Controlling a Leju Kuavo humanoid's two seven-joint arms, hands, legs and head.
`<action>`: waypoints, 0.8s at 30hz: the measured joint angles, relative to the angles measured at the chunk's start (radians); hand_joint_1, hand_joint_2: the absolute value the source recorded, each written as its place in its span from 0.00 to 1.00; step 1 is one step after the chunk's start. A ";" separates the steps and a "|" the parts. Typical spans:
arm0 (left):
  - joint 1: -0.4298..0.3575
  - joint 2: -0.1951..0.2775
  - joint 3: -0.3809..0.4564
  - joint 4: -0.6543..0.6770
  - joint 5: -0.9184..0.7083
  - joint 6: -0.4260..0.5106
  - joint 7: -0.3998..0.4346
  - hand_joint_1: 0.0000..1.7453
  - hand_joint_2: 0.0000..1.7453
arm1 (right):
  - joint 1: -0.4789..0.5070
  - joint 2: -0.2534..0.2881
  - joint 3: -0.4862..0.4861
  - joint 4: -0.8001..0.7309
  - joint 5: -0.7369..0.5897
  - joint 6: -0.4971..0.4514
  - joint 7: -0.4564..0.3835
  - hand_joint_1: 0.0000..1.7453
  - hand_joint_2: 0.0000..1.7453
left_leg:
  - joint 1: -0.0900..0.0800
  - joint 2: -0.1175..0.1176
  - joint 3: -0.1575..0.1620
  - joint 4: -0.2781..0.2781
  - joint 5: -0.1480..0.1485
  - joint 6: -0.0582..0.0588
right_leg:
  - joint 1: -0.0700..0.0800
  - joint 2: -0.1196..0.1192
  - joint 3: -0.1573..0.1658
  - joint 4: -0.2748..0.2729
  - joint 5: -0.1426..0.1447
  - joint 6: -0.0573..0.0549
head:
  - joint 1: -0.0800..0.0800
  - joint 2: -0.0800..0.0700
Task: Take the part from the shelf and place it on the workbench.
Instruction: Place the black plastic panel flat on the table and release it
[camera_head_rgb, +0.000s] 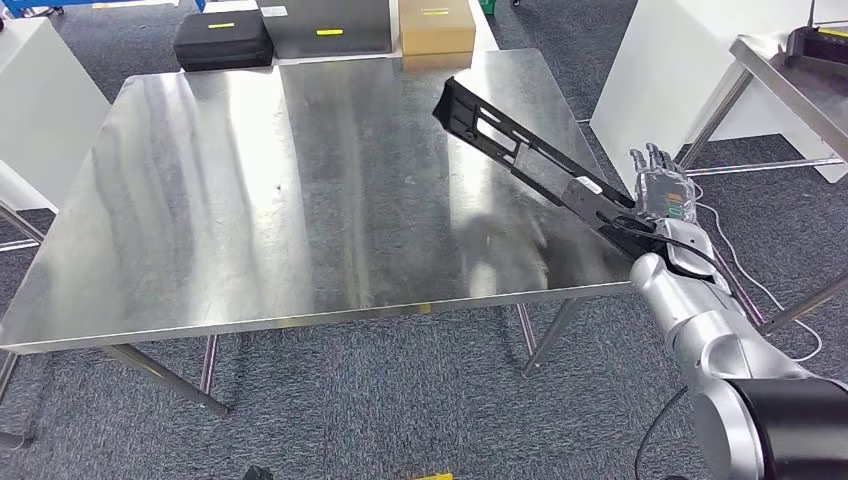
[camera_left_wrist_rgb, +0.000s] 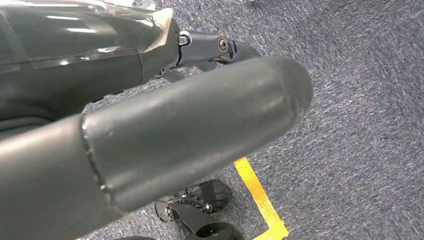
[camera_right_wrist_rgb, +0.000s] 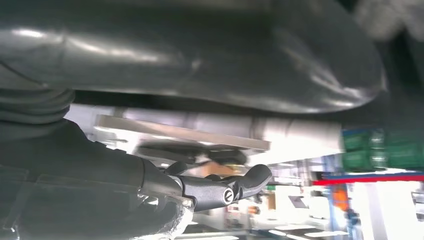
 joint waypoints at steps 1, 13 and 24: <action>0.000 0.000 0.001 0.000 -0.001 0.000 0.001 0.00 0.00 | 0.000 -0.007 -0.007 0.000 0.003 -0.002 0.024 0.00 0.00 | 0.000 0.001 0.000 0.000 0.000 0.000 | 0.000 0.000 0.000 0.000 0.000 0.000 | 0.000 0.000; 0.004 0.001 0.010 0.000 -0.007 -0.001 0.005 0.00 0.00 | 0.014 -0.089 -0.093 0.000 0.004 -0.018 0.090 0.00 0.00 | 0.000 0.002 0.000 0.001 -0.001 0.002 | 0.000 0.000 -0.002 0.000 -0.001 0.000 | 0.000 0.000; 0.005 -0.001 0.010 0.000 -0.028 -0.010 -0.001 0.00 0.00 | 0.056 -0.114 -0.112 0.000 0.049 -0.057 0.046 0.00 0.00 | 0.000 0.001 0.000 0.001 -0.001 0.002 | 0.000 0.000 -0.002 0.000 -0.001 0.000 | 0.000 0.000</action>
